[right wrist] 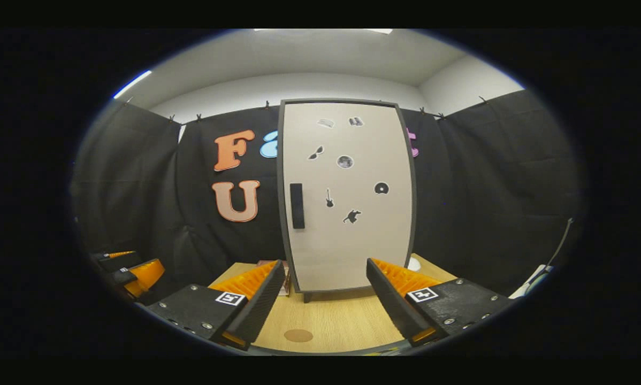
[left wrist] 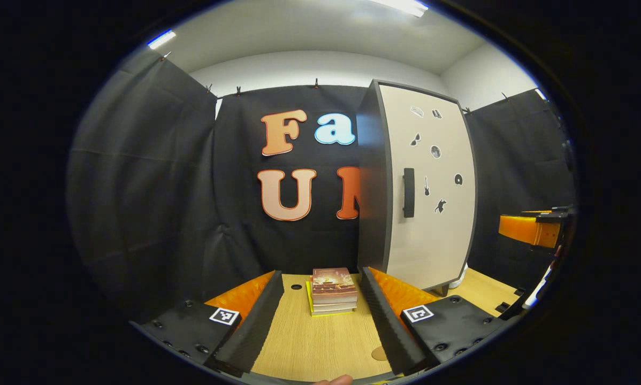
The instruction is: Open the cabinet door with the right hand, grasp the bottle in the cabinet with the left hand and place it on the coaster, then close the cabinet door with the right hand.
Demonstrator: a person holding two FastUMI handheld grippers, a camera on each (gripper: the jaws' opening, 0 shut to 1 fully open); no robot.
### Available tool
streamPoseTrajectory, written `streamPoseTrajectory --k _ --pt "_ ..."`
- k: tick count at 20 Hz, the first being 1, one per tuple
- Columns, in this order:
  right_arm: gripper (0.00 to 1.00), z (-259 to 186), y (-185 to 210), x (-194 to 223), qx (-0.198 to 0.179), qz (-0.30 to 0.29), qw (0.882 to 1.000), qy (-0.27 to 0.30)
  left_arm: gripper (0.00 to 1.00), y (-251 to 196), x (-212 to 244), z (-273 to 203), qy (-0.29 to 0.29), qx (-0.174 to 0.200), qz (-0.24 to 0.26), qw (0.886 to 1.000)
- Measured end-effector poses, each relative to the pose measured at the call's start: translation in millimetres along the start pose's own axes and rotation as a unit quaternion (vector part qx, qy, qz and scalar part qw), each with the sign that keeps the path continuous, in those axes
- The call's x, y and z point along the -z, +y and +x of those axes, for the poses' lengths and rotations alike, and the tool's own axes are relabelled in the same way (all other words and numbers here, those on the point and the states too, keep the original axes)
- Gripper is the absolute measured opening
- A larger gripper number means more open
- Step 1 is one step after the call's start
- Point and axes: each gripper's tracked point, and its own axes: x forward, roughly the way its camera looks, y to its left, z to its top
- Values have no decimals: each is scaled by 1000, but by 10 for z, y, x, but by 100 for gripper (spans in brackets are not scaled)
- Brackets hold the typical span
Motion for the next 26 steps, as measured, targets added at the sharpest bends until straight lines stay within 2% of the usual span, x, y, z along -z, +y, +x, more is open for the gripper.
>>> streamPoseTrajectory --k 5,9,15,21,23,24,25,26 --pt "95 472 283 -157 -7 -3 1000 -10 95 350 131 124 18 -18 -17 1000" --pt "95 1023 414 -305 -25 -10 999 -19 96 521 244 289 31 -43 -20 998" --pt "95 1959 481 -537 -44 -6 999 -29 95 714 409 669 52 -88 -15 995" --pt "94 2635 521 -507 -51 -13 998 -23 95 805 736 979 92 -115 -25 989" --pt "88 2796 527 -478 -49 -14 998 -20 95 886 746 1036 91 -126 -31 987" --pt "91 2831 542 -473 -50 -16 998 -17 95 923 744 1061 91 -132 -31 987" --pt "80 2874 546 -468 -49 -17 998 -17 95 964 761 1079 90 -137 -32 986" --pt "76 2906 567 -474 -51 -19 998 -19 95 987 765 1101 90 -140 -32 986"
